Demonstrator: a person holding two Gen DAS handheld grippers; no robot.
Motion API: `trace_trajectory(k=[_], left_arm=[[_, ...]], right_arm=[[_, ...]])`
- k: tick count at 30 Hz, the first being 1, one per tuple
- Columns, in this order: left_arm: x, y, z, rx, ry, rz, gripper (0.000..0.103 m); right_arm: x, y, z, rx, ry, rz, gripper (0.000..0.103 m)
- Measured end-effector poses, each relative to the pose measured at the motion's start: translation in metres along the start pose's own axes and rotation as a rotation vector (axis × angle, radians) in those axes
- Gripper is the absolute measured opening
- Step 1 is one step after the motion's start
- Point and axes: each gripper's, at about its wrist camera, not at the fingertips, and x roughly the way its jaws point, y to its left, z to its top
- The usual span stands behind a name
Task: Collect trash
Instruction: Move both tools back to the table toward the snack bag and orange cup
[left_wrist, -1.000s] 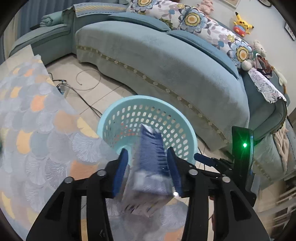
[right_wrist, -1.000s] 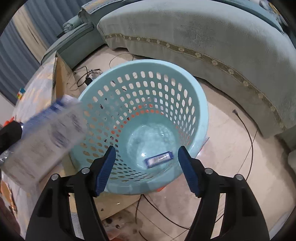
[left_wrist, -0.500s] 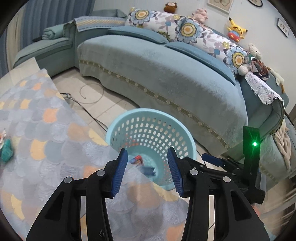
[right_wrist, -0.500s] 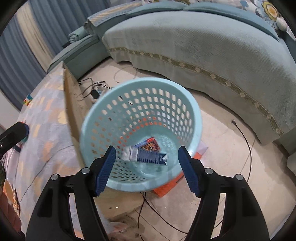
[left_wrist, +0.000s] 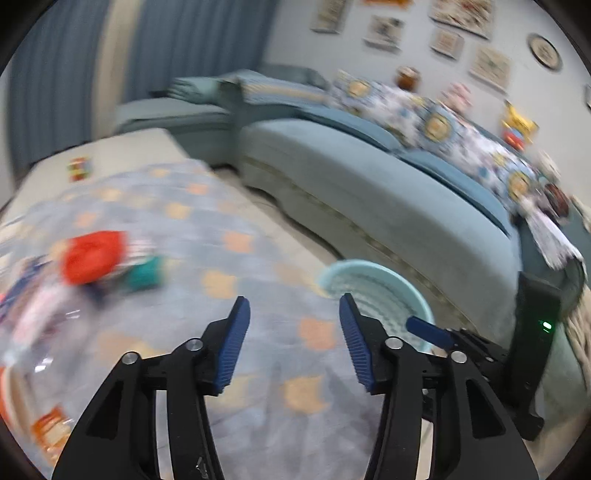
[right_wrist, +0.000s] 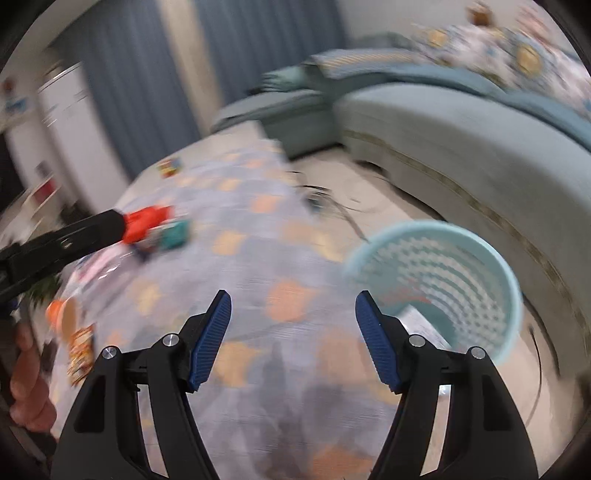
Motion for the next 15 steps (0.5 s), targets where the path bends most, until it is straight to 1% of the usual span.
trace_trajectory(k=[3, 5, 7, 9, 10, 12, 15], left_arm=[[-0.031, 0.036, -0.004, -0.058, -0.041, 0.086, 0.050], [-0.055, 0.065, -0.008, -0.106, -0.061, 0.158, 0.055], [-0.078, 0.096, -0.016, -0.163, -0.080, 0.233, 0.057], [-0.095, 0.117, -0.026, -0.203, -0.096, 0.295, 0.060], [-0.104, 0.130, -0.032, -0.223, -0.102, 0.345, 0.064], [-0.115, 0.153, -0.043, -0.251, -0.096, 0.444, 0.069], [-0.125, 0.183, -0.058, -0.302, -0.069, 0.541, 0.075]], right_arm=[[0.002, 0.043, 0.006, -0.116, -0.010, 0.086, 0.066], [0.004, 0.082, 0.010, -0.215, -0.010, 0.136, 0.066], [0.006, 0.117, 0.012, -0.299, -0.012, 0.178, 0.066], [0.008, 0.147, 0.009, -0.371, -0.004, 0.221, 0.067], [0.010, 0.162, 0.006, -0.408, 0.002, 0.237, 0.068], [0.016, 0.181, -0.001, -0.462, 0.014, 0.260, 0.070], [0.036, 0.213, -0.019, -0.528, 0.080, 0.331, 0.070]])
